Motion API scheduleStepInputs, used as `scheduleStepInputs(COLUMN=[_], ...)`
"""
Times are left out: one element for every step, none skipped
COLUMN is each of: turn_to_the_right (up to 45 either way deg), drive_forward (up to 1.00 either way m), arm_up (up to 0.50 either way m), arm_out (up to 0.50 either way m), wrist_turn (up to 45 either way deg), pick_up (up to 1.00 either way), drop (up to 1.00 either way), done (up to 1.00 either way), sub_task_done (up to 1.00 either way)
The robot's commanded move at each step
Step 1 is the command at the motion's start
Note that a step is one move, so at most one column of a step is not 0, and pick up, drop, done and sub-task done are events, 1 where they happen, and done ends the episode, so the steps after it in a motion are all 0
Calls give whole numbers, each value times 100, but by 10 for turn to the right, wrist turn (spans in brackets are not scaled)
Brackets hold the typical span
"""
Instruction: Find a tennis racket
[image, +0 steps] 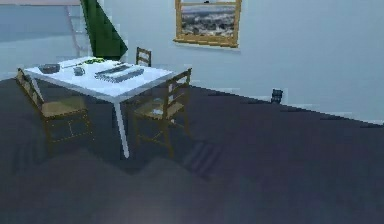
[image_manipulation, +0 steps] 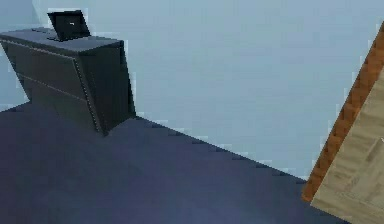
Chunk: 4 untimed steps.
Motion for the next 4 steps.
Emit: scheduleStepInputs(turn_to_the_right=[-210, 0, -300, 0], drive_forward=[0, 40, 0, 100], arm_up=[0, 0, 0, 0], arm_out=[0, 0, 0, 0], wrist_turn=[0, 0, 0, 0], pick_up=[0, 0, 0, 0], drop=[0, 0, 0, 0], done=[0, 0, 0, 0], sub_task_done=[0, 0, 0, 0])
